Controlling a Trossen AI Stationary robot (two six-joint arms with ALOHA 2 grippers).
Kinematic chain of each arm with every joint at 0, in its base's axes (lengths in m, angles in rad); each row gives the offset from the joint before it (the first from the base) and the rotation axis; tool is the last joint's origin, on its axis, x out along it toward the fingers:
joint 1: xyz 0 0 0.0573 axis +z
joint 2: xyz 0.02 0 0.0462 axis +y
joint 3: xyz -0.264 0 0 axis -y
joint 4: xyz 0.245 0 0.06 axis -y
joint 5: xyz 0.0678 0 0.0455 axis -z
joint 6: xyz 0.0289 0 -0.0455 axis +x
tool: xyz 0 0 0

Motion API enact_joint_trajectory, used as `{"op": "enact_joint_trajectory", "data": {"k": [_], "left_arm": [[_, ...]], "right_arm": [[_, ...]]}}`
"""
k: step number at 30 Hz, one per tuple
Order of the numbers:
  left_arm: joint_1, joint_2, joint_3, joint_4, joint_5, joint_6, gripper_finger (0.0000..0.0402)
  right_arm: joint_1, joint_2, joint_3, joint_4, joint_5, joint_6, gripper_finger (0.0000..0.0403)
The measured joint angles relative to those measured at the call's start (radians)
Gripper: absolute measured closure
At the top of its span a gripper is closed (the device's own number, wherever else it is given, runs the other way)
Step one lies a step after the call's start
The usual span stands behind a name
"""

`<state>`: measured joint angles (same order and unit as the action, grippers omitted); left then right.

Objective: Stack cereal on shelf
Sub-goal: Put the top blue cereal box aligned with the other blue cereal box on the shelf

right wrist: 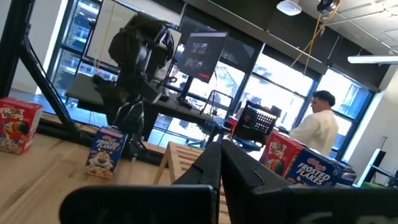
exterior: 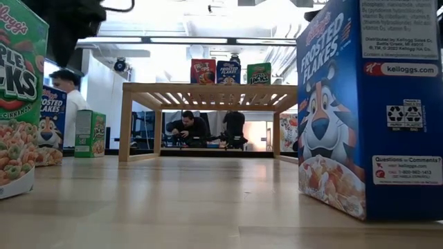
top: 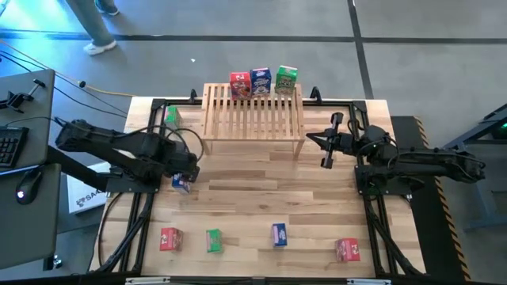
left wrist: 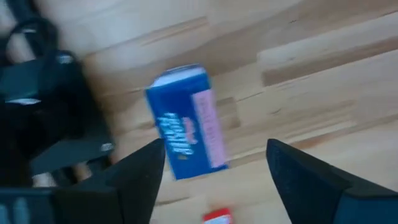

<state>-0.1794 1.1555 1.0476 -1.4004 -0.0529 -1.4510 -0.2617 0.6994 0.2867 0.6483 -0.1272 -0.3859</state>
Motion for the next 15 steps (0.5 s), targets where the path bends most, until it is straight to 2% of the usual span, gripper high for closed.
{"op": "enact_joint_trajectory", "data": {"k": [8,15], "left_arm": [[0.003,0.07,-0.001,-0.009,0.014,0.027,0.0119],[-0.006,0.062,-0.068,0.021,0.072,-0.045,0.0119]], "right_arm": [[0.0,0.0,0.0,0.0,0.0,-0.008,0.0403],[0.001,0.0,0.0,-0.024,0.0,0.005,0.0403]]}}
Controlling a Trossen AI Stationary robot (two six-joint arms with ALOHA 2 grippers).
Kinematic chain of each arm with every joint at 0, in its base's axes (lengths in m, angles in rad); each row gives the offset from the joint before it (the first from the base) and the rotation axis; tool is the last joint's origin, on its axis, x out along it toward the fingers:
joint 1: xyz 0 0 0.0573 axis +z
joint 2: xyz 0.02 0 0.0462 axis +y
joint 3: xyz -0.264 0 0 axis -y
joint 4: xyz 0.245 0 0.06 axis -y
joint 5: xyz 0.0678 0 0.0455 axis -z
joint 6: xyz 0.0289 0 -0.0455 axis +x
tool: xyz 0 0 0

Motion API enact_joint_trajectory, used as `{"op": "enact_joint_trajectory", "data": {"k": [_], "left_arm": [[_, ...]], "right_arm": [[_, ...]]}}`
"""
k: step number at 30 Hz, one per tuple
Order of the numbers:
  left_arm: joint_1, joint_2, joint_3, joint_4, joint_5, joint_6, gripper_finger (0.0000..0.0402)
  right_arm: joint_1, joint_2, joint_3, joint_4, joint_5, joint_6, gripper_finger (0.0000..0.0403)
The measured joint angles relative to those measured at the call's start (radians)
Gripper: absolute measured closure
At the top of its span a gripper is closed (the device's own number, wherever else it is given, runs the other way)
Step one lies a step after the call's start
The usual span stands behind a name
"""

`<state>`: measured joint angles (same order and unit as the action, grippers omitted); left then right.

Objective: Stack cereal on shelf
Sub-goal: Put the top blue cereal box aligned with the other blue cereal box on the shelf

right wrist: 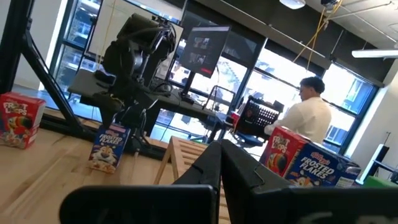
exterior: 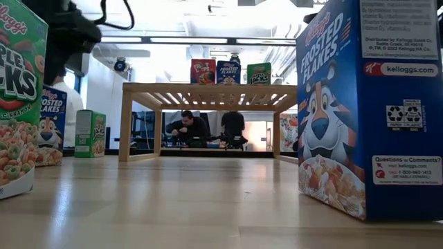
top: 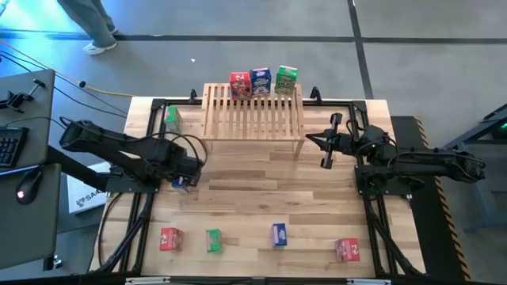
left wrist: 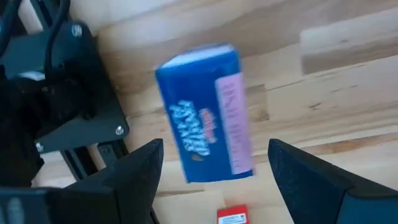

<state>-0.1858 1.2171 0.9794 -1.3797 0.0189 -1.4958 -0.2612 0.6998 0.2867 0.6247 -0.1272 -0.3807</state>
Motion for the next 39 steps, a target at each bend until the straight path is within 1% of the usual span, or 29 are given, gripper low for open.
{"op": "enact_joint_trajectory", "data": {"k": [4,7,13,16,25,30,34,39], "left_arm": [[-0.006,0.001,-0.049,0.057,0.002,-0.01,0.0119],[-0.006,0.001,-0.07,0.103,-0.008,0.013,0.0119],[-0.006,-0.001,-0.07,0.104,-0.028,0.042,0.0124],[-0.006,-0.006,-0.07,0.102,-0.03,0.072,0.0139],[-0.006,-0.005,-0.07,0.102,-0.048,0.189,0.0208],[-0.006,-0.005,-0.068,0.101,-0.049,0.246,0.0238],[-0.006,-0.005,-0.029,0.103,-0.051,0.313,0.0256],[-0.006,-0.005,0.049,0.103,-0.056,0.395,0.0269]], "right_arm": [[0.0,0.0,0.0,-0.009,-0.009,0.023,0.0403],[0.0,0.0,0.0,-0.014,-0.036,0.024,0.0403],[0.0,0.0,0.0,-0.014,-0.045,0.021,0.0403],[0.0,0.0,0.0,-0.013,-0.045,0.015,0.0403],[0.0,0.0,0.0,-0.013,-0.045,0.023,0.0403],[0.0,0.0,0.0,-0.013,-0.044,0.024,0.0403],[0.0,0.0,0.0,-0.013,-0.043,0.033,0.0403],[0.0,0.0,0.0,-0.014,-0.042,0.043,0.0402]]}}
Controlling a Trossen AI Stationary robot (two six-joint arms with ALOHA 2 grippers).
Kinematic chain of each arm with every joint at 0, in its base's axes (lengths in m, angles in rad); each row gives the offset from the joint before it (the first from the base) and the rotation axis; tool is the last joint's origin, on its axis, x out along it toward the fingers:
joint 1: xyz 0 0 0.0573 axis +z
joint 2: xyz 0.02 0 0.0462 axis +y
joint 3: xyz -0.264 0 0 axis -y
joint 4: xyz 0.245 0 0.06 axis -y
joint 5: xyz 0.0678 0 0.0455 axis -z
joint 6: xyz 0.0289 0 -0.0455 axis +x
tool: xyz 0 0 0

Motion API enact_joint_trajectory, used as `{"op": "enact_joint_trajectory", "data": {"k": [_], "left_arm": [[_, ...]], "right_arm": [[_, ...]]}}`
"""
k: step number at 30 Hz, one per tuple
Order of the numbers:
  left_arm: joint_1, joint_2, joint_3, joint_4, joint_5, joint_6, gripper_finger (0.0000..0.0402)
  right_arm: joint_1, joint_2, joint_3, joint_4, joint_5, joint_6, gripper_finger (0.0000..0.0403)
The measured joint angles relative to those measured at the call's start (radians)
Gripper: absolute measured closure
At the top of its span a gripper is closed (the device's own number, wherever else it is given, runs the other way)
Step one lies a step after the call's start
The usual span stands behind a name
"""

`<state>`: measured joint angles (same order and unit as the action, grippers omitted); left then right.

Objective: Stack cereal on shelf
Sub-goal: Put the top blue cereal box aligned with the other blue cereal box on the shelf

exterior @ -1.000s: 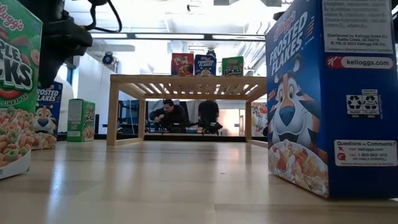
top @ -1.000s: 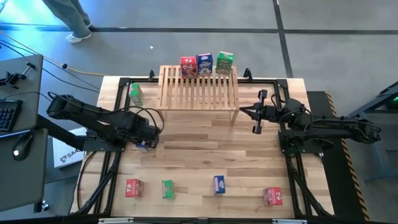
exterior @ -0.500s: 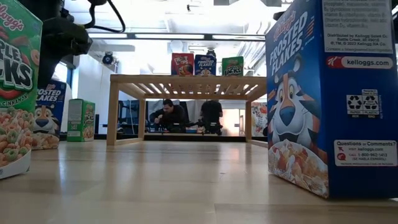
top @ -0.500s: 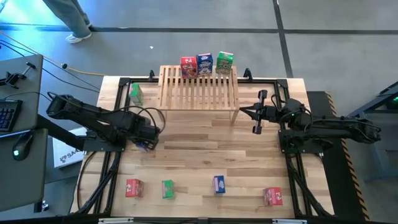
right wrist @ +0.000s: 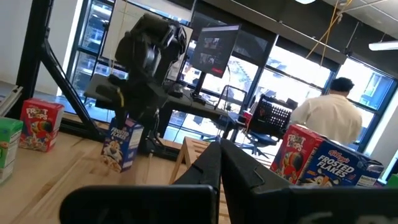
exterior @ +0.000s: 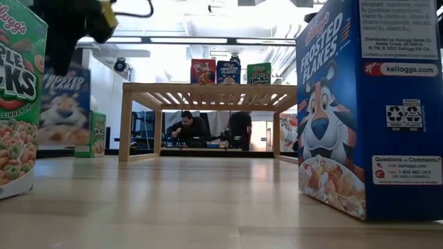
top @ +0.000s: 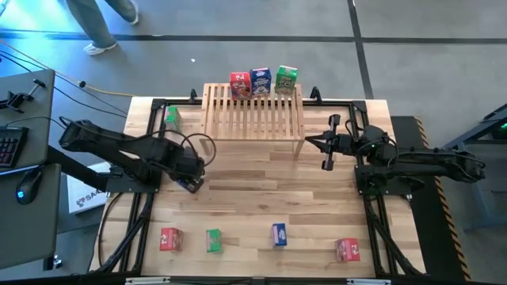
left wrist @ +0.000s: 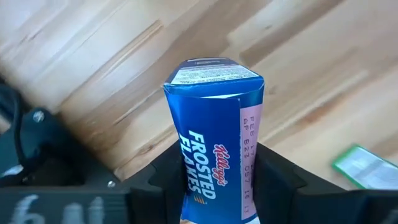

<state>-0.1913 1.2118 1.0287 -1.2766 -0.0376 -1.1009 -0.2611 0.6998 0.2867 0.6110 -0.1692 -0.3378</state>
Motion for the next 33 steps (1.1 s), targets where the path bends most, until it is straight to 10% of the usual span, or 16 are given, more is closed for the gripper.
{"op": "enact_joint_trajectory", "data": {"k": [12,33], "left_arm": [[-0.049,0.084,0.145,0.121,-0.085,0.219,0.027],[-0.011,0.261,0.307,0.369,-0.129,0.708,0.0271]], "right_arm": [[0.007,0.001,0.042,-0.087,-0.08,0.09,0.0389],[0.336,0.516,0.43,-0.299,0.007,0.315,0.0125]]}}
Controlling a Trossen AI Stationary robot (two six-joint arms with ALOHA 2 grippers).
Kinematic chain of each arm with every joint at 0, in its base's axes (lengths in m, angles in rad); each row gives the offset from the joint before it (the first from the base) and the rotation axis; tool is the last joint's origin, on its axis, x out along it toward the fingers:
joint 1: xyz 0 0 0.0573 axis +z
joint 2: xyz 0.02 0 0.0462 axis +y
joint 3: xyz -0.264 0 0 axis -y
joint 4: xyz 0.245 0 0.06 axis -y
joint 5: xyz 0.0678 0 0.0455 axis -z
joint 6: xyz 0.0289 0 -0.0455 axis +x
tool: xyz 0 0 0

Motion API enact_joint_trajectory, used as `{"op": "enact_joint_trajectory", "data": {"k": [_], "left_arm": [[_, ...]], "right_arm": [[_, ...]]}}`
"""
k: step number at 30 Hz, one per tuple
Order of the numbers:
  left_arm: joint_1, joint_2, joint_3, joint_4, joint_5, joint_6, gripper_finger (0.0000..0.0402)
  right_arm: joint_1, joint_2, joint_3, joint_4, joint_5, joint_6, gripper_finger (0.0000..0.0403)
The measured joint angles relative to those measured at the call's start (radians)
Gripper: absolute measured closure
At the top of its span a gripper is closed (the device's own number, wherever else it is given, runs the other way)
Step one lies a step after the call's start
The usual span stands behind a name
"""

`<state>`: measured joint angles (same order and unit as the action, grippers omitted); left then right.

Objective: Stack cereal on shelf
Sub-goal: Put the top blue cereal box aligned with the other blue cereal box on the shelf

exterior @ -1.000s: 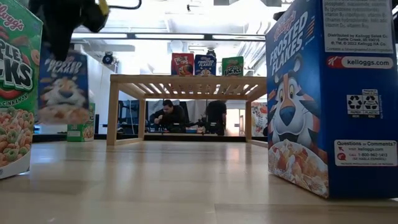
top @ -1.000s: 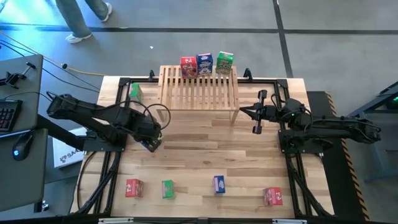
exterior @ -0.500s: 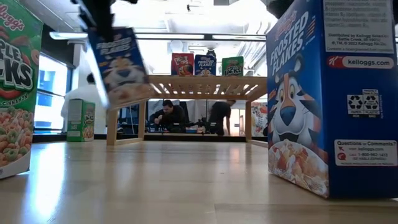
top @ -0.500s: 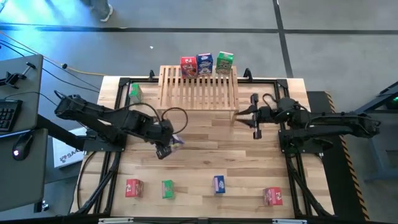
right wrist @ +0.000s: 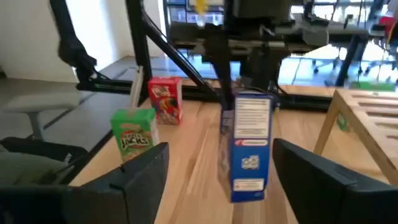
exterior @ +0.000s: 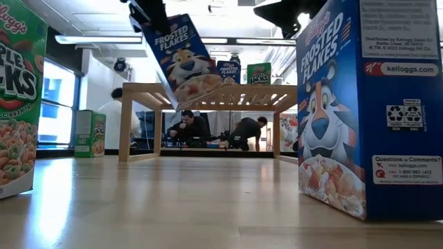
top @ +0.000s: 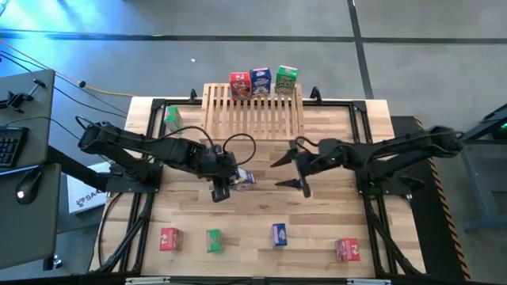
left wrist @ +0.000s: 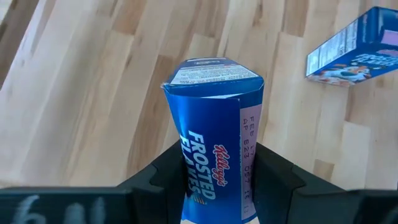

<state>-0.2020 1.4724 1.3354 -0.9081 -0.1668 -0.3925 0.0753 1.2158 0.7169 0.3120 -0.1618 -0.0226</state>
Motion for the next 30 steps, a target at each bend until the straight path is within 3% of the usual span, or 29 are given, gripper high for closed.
{"op": "enact_joint_trajectory", "data": {"k": [16,30], "left_arm": [[-0.004,0.028,0.042,0.067,0.0,0.091,0.0271],[-0.004,0.028,0.041,0.092,0.01,0.117,0.0271]], "right_arm": [[-0.061,0.287,0.32,-0.206,-0.04,0.077,0.0121],[-0.095,0.363,0.376,-0.224,-0.201,0.128,0.0121]]}}
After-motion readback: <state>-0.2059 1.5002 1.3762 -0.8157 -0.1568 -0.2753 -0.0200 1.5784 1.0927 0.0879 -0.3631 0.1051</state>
